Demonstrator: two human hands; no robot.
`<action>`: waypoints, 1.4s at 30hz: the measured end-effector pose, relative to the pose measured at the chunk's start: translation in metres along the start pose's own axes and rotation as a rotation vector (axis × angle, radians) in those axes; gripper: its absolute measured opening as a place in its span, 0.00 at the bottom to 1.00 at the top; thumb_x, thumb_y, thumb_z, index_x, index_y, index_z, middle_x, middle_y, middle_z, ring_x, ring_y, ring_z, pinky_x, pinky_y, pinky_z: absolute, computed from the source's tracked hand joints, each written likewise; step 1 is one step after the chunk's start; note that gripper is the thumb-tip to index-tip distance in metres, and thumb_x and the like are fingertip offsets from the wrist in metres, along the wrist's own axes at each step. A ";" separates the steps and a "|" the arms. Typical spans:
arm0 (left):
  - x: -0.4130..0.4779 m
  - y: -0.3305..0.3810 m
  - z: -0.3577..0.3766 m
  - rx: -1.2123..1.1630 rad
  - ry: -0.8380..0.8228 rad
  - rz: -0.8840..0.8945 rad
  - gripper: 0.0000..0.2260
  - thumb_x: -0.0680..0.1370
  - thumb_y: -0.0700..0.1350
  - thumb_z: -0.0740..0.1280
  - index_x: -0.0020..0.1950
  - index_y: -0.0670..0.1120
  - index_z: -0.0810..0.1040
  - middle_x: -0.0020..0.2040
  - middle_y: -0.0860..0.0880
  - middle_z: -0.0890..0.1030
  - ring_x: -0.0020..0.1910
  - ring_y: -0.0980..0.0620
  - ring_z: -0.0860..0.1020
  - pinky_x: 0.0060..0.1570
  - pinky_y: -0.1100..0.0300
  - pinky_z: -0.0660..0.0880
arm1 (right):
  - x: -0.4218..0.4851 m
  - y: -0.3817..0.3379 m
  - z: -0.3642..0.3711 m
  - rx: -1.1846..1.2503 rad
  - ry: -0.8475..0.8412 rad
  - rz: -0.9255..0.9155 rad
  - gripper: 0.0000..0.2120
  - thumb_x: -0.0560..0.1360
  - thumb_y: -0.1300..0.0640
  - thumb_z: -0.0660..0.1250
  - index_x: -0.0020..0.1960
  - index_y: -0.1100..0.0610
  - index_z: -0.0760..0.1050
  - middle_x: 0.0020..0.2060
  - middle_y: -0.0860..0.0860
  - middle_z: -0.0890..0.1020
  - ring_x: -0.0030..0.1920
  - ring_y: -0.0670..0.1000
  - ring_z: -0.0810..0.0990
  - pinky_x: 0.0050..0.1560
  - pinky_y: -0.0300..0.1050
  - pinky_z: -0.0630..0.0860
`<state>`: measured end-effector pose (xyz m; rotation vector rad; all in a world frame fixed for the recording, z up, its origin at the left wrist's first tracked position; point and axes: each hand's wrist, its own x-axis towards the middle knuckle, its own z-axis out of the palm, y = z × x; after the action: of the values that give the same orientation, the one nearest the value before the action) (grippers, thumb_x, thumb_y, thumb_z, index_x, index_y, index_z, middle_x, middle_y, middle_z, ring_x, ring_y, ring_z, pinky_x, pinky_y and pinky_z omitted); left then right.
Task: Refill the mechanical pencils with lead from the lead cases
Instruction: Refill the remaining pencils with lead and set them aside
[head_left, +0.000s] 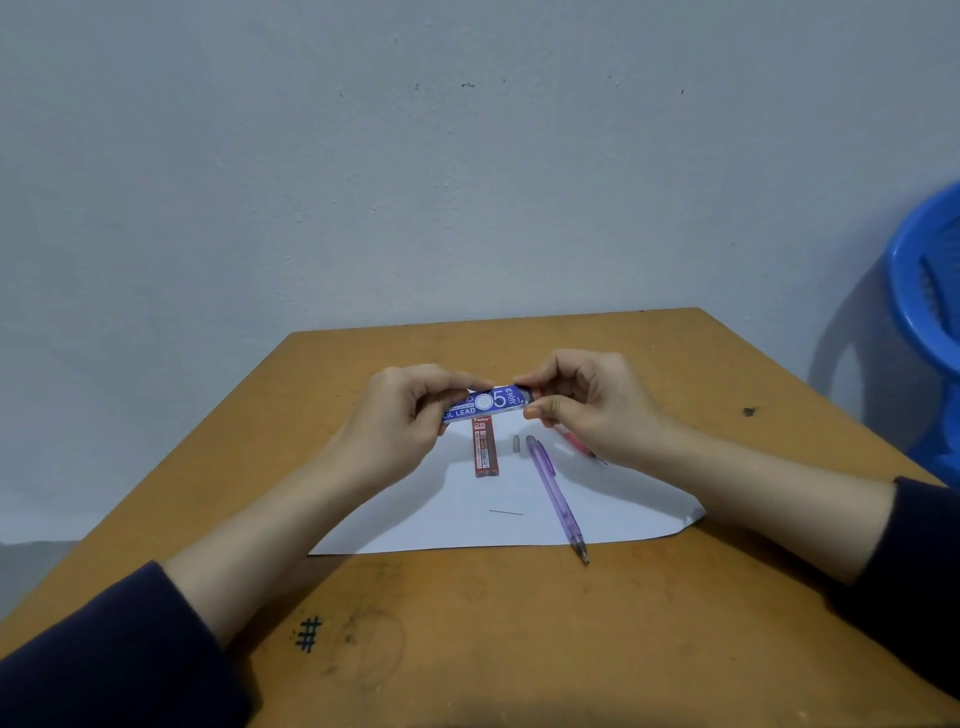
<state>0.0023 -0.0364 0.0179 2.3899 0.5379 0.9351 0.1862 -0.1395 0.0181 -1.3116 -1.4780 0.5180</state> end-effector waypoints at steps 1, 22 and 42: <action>0.000 0.002 0.000 -0.003 0.002 0.001 0.20 0.76 0.26 0.59 0.53 0.46 0.83 0.40 0.58 0.79 0.35 0.66 0.76 0.34 0.75 0.67 | -0.001 0.000 0.000 0.008 -0.006 0.005 0.08 0.72 0.75 0.66 0.48 0.66 0.77 0.33 0.53 0.79 0.27 0.38 0.76 0.29 0.28 0.70; -0.001 0.014 0.006 -0.287 0.086 -0.201 0.21 0.79 0.31 0.59 0.44 0.55 0.83 0.32 0.45 0.78 0.29 0.55 0.69 0.34 0.59 0.67 | 0.003 0.007 0.000 0.596 -0.013 0.130 0.11 0.65 0.69 0.69 0.44 0.60 0.83 0.38 0.56 0.82 0.39 0.51 0.77 0.42 0.38 0.77; -0.006 0.038 0.021 -0.952 0.137 -0.563 0.15 0.83 0.45 0.56 0.54 0.39 0.79 0.55 0.41 0.82 0.57 0.44 0.80 0.59 0.54 0.75 | -0.012 -0.007 0.012 -0.028 0.306 -0.275 0.14 0.75 0.59 0.67 0.59 0.49 0.76 0.49 0.46 0.81 0.53 0.44 0.79 0.50 0.40 0.75</action>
<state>0.0192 -0.0758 0.0240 1.2412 0.5911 0.8277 0.1708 -0.1493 0.0146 -1.1279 -1.3815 0.1118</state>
